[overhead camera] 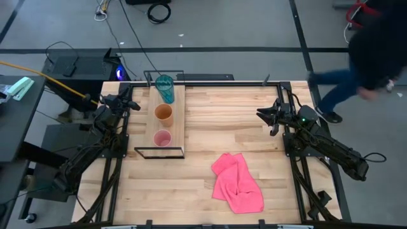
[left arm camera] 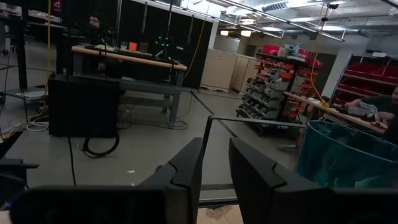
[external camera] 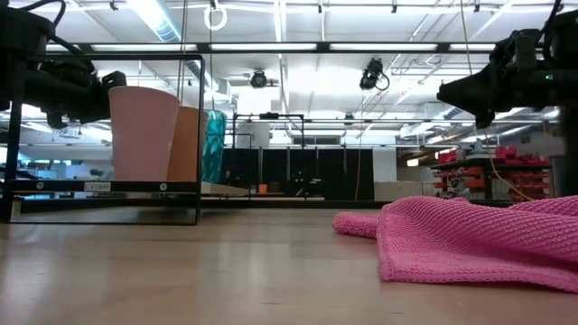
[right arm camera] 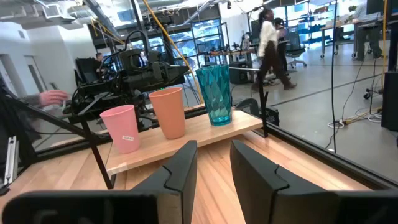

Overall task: Stack small to large cups/mugs on shelf
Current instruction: Return to Home Position

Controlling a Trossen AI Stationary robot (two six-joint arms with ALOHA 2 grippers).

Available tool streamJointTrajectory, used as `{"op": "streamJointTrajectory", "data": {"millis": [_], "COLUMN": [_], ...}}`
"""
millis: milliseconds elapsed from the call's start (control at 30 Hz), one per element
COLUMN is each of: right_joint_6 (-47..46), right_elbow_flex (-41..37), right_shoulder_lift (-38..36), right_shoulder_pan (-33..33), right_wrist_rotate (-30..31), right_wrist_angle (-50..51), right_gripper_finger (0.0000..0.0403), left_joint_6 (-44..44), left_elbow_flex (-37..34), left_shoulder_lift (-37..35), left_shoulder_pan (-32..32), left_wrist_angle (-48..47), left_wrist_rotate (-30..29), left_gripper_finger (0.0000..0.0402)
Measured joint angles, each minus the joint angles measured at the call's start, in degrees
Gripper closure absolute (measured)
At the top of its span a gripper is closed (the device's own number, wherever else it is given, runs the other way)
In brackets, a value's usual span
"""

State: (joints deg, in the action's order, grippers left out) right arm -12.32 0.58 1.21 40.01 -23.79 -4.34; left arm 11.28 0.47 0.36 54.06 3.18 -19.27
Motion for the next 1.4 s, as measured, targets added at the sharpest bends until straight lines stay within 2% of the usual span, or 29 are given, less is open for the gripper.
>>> {"op": "streamJointTrajectory", "data": {"millis": [500, 1400], "right_joint_6": [0.0, 0.0], "right_elbow_flex": [0.0, 0.0], "right_shoulder_lift": [0.0, 0.0], "right_shoulder_pan": [-0.02, 0.0], "right_wrist_rotate": [0.0, 0.0], "right_wrist_angle": [0.02, 0.0], "right_gripper_finger": [0.0299, 0.0298], "left_joint_6": [-0.01, 0.03], "left_elbow_flex": [0.0, 0.0], "left_shoulder_lift": [0.0, 0.0], "left_shoulder_pan": [-0.01, -0.01], "left_wrist_angle": [0.0, 0.01], "left_wrist_rotate": [0.02, 0.01], "left_gripper_finger": [0.0321, 0.0311]}}
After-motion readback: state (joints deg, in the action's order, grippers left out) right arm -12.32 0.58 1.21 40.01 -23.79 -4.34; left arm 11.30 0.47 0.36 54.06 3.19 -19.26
